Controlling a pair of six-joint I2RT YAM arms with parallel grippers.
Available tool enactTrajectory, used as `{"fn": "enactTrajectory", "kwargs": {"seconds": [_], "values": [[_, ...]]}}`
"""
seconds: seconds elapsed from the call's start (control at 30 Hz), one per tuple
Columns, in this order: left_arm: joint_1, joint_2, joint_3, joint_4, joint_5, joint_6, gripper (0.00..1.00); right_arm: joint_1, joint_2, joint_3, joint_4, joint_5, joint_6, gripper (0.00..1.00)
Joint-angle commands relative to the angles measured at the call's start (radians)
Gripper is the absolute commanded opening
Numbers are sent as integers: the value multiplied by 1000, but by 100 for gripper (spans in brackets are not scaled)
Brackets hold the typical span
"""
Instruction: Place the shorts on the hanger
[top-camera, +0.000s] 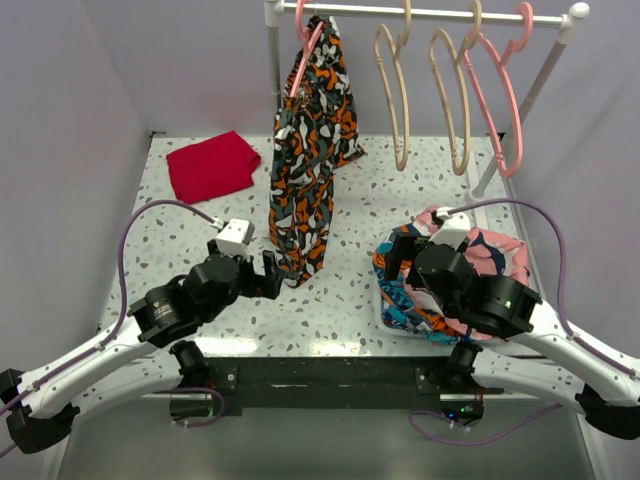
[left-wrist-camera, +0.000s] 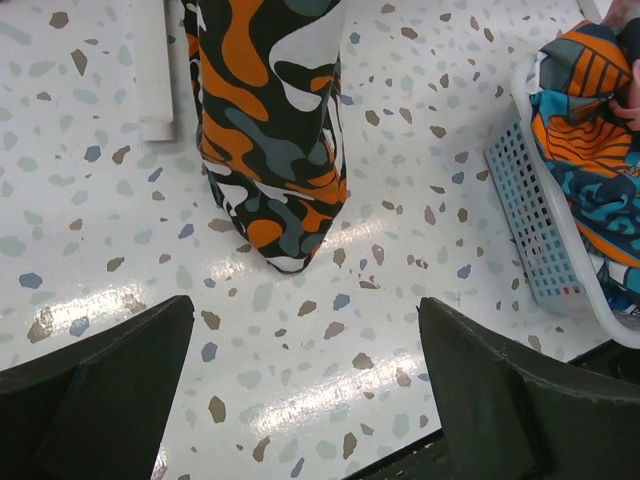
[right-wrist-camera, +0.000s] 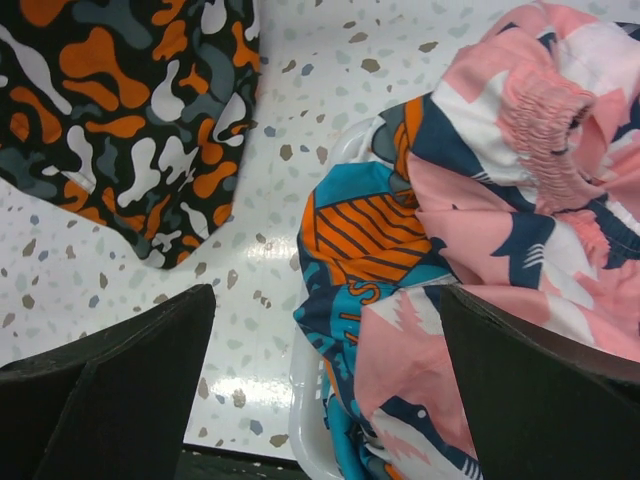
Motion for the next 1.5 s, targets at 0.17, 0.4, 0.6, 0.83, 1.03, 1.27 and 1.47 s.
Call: {"fn": "enactTrajectory", "kwargs": {"seconds": [0.17, 0.4, 0.6, 0.83, 1.03, 1.27, 1.47], "values": [[-1, -8, 60, -4, -89, -2, 100, 1, -61, 24, -151, 170, 134, 99], [-3, 2, 17, 19, -100, 15, 100, -17, 16, 82, -371, 280, 305, 99], [-3, 25, 12, -25, -107, 18, 100, -189, 104, 99, -242, 184, 124, 99], [-3, 22, 3, -24, -104, 26, 100, -448, 156, 1, 181, -30, -121, 99], [-1, 28, 0, -27, -100, 26, 100, -501, 237, -86, 428, -129, -155, 99], [-1, 24, -3, -32, -115, 16, 100, -524, 185, -118, 410, -77, -93, 62], [-3, 28, -3, -30, -121, 18, 100, -527, 86, -108, 306, -50, -80, 10]]}}
